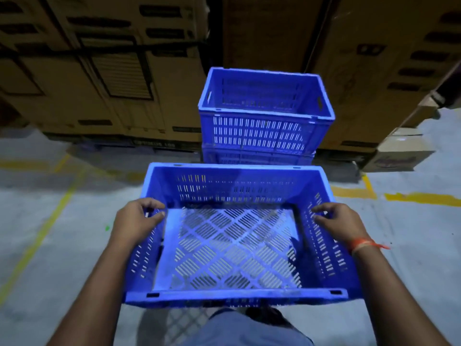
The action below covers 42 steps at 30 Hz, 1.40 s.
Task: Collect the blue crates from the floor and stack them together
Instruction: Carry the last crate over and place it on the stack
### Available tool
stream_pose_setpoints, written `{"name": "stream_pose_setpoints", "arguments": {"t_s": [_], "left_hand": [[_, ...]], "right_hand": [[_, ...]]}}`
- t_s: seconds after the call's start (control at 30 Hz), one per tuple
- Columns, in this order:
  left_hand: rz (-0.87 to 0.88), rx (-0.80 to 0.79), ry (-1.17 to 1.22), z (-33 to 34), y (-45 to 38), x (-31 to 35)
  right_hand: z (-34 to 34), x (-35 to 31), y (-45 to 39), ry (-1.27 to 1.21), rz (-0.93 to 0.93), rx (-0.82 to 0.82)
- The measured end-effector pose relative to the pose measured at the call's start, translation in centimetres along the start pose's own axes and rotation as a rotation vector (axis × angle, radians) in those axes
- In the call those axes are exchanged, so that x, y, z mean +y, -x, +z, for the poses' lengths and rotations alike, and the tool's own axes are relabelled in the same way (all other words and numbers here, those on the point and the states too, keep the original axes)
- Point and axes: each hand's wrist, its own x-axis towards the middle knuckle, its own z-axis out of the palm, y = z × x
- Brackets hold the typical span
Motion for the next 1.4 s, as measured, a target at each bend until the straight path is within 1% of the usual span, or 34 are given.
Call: {"name": "stream_pose_setpoints", "arguments": {"t_s": [0.1,0.2,0.27,0.33,0.47,0.53,0.63,0.73,0.83,0.97,1.17,1.4], "left_hand": [[0.036,-0.04,-0.002,-1.4,-0.8,1.7],[0.079,-0.087,-0.018,-3.8,-2.5,4.5],[0.124,-0.107,-0.101,-5.7,-3.9,7.0],[0.157,-0.098,-0.175,-7.7,-5.3,9.9],[0.202,-0.086,-0.243,-11.2,-8.4,15.3],[0.217,-0.102,-0.234,-12.9,-10.0,17.7],[0.246,-0.096,-0.245,-15.6,-12.2,21.0],[0.26,-0.062,-0.236,-17.2,-14.4,23.5],[0.266,-0.025,-0.229,-17.1,-16.3,25.8],[0.265,0.022,-0.24,-15.0,-19.5,28.2],[0.211,0.038,-0.196,-10.7,-27.3,31.3],[0.182,0.145,-0.128,-7.4,-35.9,35.5]], "right_hand": [[-2.0,-0.3,0.7,0.009,0.017,0.019],[-5.0,-1.6,-0.2,0.041,-0.005,0.042],[-7.3,-2.9,-1.1,0.062,-0.019,0.064],[-9.6,-4.5,-2.1,0.097,-0.027,0.08],[-14.5,-8.1,-4.0,0.113,-0.045,0.121],[-17.0,-10.1,-4.9,0.145,-0.07,0.149],[-20.4,-12.9,-6.6,0.181,-0.107,0.144],[-22.8,-14.9,-9.0,0.196,-0.118,0.152],[-24.2,-15.8,-11.8,0.207,-0.111,0.165],[-25.1,-15.6,-16.6,0.227,-0.097,0.171],[-25.6,-15.1,-26.2,0.188,-0.101,0.169],[-27.4,-15.5,-37.3,0.167,-0.115,0.186]]}}
